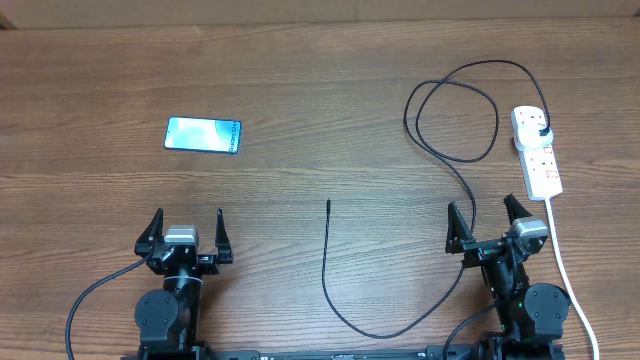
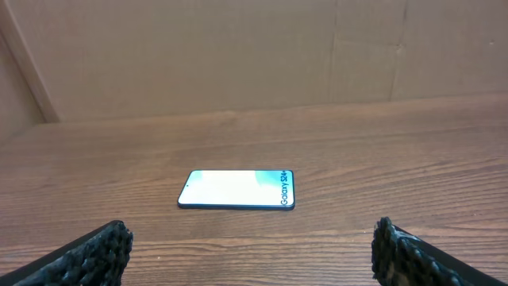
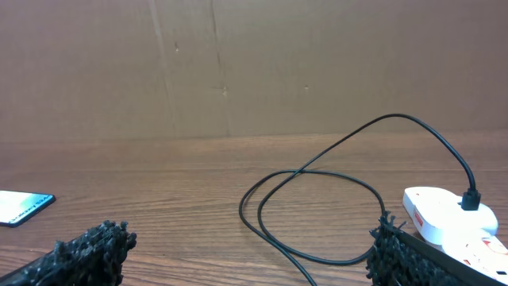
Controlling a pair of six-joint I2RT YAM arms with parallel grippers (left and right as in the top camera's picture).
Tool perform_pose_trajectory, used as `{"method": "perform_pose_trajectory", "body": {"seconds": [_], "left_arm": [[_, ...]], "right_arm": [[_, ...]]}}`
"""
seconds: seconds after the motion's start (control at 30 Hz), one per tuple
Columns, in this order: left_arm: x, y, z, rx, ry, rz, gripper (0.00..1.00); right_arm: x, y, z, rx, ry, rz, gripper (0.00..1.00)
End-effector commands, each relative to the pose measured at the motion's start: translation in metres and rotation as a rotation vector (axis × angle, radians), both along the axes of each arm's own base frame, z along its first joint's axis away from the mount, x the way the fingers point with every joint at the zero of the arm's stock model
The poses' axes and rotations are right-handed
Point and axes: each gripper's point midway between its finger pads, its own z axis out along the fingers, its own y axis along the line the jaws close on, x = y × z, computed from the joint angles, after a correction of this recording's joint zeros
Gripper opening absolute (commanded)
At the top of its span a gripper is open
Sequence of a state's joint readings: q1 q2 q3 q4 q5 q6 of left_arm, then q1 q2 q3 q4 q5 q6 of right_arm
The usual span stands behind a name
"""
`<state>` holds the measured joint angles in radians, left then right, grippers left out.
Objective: Plug charger to phone and switch on socket
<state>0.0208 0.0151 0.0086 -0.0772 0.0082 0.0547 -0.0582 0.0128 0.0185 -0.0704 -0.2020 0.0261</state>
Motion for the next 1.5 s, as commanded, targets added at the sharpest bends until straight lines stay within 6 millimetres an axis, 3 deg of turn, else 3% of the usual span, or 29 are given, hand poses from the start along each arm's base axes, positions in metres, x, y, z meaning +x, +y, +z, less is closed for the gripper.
{"method": "perform_pose_trajectory", "body": {"seconds": [0.0,1.1,1.47], "left_arm": [[0.000,0.000,0.000,-0.003,-0.006,-0.003,1.00],[0.000,-0.001,0.001,-0.016,-0.008,-0.008,1.00],[-0.005,-0.005,0.025,-0.064,-0.035,-0.026,1.00]], "right_arm": [[0.000,-0.001,-0.002,0.000,-0.004,-0.006,1.00],[0.000,0.000,-0.002,0.000,-0.004,-0.004,1.00],[0.000,0.000,-0.002,0.000,-0.004,-0.004,1.00]]}}
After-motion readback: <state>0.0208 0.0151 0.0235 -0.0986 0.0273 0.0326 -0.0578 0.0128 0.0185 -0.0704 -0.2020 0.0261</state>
